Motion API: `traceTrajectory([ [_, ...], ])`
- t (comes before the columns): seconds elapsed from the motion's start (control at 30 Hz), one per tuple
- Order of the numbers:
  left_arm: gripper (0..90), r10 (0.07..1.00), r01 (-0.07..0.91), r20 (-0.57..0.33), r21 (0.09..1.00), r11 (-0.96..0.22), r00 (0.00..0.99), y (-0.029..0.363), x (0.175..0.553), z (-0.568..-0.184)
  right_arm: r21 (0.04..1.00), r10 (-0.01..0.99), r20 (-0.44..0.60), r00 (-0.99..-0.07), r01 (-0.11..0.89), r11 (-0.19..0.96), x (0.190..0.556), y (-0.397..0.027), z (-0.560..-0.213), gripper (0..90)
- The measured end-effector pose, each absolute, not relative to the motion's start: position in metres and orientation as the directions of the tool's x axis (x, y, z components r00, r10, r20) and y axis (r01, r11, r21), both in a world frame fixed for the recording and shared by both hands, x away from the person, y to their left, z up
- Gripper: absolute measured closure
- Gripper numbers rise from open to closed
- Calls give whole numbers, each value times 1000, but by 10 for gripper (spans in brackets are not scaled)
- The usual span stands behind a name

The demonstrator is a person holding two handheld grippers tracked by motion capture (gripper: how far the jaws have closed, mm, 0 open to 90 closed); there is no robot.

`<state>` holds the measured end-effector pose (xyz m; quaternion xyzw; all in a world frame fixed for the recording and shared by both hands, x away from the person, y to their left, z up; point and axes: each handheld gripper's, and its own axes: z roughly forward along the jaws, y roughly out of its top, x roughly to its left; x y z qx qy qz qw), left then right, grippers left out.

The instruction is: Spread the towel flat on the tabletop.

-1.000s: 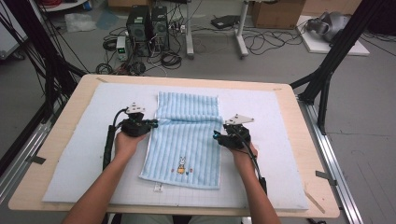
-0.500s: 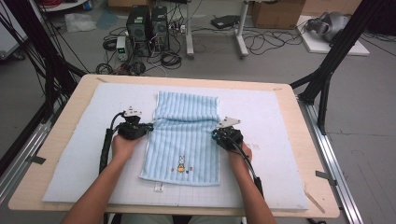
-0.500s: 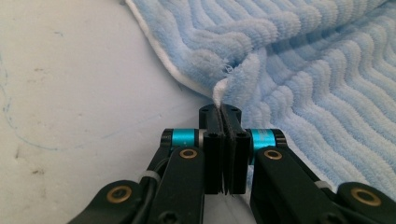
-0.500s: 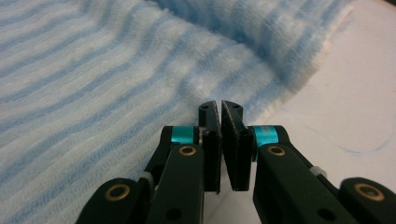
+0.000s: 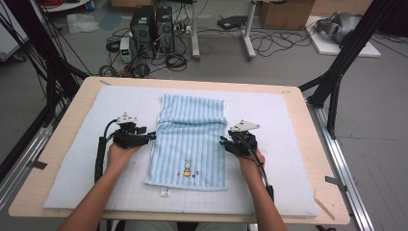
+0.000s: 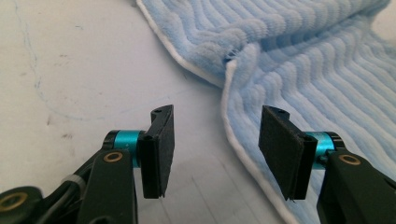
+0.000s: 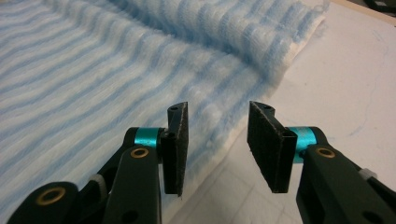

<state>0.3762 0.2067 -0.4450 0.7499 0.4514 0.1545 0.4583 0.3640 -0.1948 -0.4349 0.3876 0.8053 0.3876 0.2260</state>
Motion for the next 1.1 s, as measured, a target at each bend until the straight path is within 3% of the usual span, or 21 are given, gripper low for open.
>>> traceTrajectory([
  [0.63, 499, 731, 474, -171, 849, -231, 661, 202, 284, -448, 803, 758, -6, -652, 448, 392, 277, -200, -439, 578],
  [0.83, 535, 701, 460, -122, 830, -317, 703, 190, 265, -450, 794, 703, 9, -711, 432, 427, 257, -187, -440, 597],
  [0.97, 536, 684, 417, -5, 796, -439, 729, 176, 258, -451, 754, 672, -7, -741, 438, 490, 253, -179, -446, 641],
  [1.03, 682, 662, 412, -22, 797, -441, 749, 177, 256, -451, 755, 671, 16, -742, 448, 478, 252, -179, -449, 690],
  [1.1, 845, 642, 402, -23, 797, -451, 767, 176, 253, -451, 750, 661, 45, -749, 462, 473, 253, -180, -448, 793],
])
